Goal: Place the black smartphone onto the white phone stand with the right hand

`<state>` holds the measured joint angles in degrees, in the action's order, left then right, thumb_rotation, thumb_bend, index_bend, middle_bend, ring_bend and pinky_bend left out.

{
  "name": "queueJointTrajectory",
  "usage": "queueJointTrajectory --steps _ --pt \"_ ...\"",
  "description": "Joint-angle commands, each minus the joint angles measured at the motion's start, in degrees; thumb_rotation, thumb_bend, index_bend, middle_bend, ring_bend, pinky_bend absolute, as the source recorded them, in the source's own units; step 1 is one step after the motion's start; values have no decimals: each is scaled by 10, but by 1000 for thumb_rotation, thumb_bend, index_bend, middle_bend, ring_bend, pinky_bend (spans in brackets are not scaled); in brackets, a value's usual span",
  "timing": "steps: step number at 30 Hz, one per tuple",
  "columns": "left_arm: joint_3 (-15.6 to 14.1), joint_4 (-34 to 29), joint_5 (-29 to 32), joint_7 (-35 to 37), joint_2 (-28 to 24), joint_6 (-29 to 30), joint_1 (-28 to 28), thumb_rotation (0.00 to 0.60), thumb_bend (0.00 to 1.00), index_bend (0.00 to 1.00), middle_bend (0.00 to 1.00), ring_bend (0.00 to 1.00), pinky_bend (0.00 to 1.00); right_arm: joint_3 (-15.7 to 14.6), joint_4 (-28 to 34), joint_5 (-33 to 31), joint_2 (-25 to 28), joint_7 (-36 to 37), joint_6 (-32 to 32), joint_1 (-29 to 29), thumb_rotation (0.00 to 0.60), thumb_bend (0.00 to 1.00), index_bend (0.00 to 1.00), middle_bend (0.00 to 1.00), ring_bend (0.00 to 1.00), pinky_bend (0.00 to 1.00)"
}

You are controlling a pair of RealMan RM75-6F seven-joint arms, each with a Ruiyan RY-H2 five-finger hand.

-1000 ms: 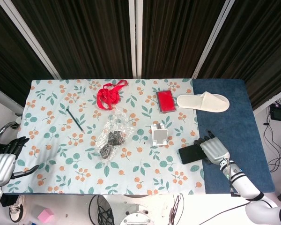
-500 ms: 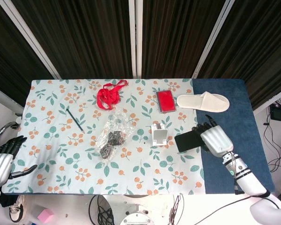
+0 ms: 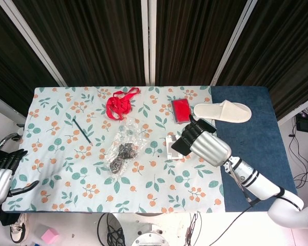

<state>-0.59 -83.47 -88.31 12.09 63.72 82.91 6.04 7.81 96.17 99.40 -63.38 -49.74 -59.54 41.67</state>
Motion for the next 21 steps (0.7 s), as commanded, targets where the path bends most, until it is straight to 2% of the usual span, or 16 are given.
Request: queueJointTrajectory --steps 1,7,14,19,21 --pt "-1 4 2 5 1 0 -2 88 37 88 77 85 197 11 1 16 0 -71 70 45 600 249 656 445 408 115" --pt "0 18 4 20 8 1 -4 88 38 89 77 85 197 11 -9 43 -3 -110 125 87 600 250 644 439 408 109" --pt "2 27 4 30 11 0 -4 89 37 88 77 85 198 -16 -44 106 9 -60 169 140 600 249 622 413 408 90" --pt "1 33 7 34 15 -6 -3 87 37 89 77 85 197 -35 -64 138 8 -26 163 153 600 252 620 405 408 71" --pt "1 34 7 36 16 -8 -2 89 37 88 76 85 197 -42 -73 154 5 -23 159 158 600 277 619 393 408 35"
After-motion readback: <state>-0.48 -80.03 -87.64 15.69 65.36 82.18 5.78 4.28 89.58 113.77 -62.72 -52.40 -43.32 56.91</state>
